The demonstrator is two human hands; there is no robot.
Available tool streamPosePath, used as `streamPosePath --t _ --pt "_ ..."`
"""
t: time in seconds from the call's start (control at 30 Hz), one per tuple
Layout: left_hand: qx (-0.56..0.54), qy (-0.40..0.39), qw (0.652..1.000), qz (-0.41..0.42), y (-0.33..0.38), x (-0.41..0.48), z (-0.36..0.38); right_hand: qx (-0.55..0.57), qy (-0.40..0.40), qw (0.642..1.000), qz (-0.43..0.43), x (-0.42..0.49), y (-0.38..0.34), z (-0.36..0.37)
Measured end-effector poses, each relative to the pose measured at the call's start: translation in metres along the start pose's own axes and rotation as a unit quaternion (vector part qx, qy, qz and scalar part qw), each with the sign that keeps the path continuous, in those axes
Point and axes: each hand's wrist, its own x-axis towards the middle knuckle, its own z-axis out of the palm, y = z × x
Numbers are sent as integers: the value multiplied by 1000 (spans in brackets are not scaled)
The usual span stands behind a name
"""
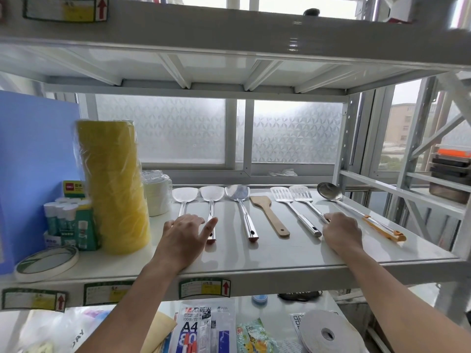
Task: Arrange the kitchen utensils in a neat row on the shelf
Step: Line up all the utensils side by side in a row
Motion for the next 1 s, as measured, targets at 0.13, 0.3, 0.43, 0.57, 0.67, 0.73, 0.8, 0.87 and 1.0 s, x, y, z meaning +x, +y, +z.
streamPosePath --t 0.13,0.3,0.43,0.57,0.67,0.73,0.8,0.87,1.0 --pt "0 3 1000 3 -2 2 2 2 1 1000 5 0 1 0" --pt "4 6 1000 7 -3 2 3 -5 5 1000 2 -1 0 0" --pt "4 6 1000 7 -3 1 3 -6 8 1000 2 -1 0 0" --pt "2 8 1000 9 -2 1 3 -6 7 1000 -1 -1 0 0" --pt "2 7 1000 9 -2 1 2 -5 4 1000 -1 -1 0 -1" --pt "1 7 1000 8 -2 0 1 -2 2 1000 -1 -1 -1 -1" --pt "0 6 1000 9 -2 0 1 -2 2 1000 -2 -1 -1 -1" --pt "0 5 1000 8 -1 0 1 -2 2 1000 -3 -1 0 -1" --pt "2 3 1000 8 -1 0 0 -1 2 1000 -5 -2 -1 -1"
